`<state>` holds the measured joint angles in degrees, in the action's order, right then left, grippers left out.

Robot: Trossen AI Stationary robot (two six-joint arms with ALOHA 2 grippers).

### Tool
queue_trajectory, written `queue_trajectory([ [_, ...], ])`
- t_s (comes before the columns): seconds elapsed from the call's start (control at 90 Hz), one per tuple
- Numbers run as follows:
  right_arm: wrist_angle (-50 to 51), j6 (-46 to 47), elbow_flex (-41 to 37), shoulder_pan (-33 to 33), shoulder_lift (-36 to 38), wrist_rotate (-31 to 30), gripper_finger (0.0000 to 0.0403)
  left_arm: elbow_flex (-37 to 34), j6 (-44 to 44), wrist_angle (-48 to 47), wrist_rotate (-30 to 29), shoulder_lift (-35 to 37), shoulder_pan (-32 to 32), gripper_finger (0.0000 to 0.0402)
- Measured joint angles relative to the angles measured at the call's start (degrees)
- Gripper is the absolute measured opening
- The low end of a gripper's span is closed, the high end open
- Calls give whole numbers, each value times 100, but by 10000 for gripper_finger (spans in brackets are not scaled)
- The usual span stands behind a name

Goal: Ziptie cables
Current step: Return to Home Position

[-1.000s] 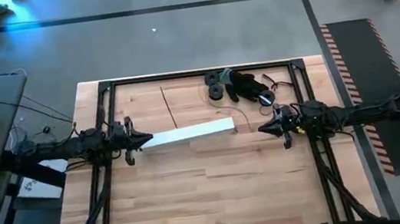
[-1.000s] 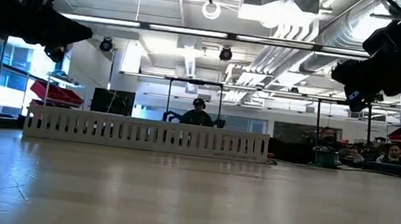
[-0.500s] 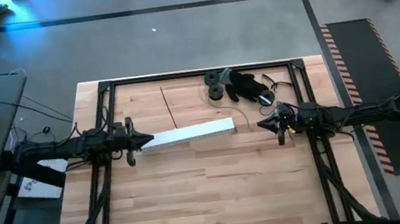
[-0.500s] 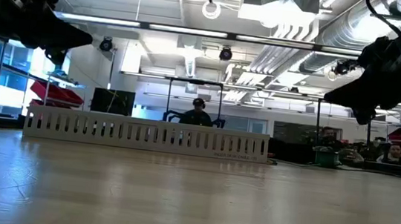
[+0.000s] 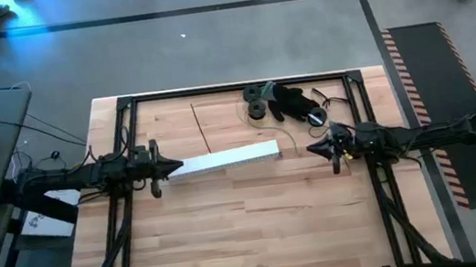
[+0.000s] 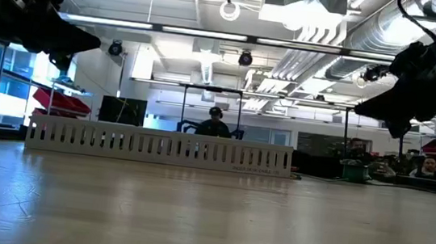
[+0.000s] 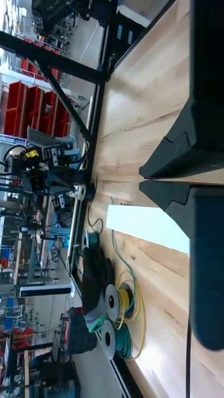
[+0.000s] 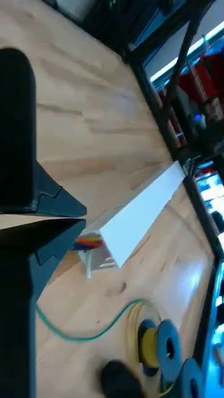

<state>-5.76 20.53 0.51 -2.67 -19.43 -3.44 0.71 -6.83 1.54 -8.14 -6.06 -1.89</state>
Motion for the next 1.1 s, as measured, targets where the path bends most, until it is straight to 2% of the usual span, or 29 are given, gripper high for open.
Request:
queue_trajectory([
  [0.133, 430, 0, 0, 243, 737, 0, 0, 0, -1, 0, -2, 1, 0, 0],
  [0.367, 428, 0, -2, 563, 1931, 42, 0, 0, 0, 1, -6, 0, 0, 0],
  [0.5, 174, -1, -2, 678, 1934, 40, 0, 0, 0, 3, -9, -10, 0, 0],
  [1.011, 433, 3, -4, 1105, 1942, 42, 0, 0, -1, 2, -11, -40, 0, 0],
  [1.1, 440, -546, -4, 1096, 1942, 101, 0, 0, -2, 2, -11, -48, 0, 0],
])
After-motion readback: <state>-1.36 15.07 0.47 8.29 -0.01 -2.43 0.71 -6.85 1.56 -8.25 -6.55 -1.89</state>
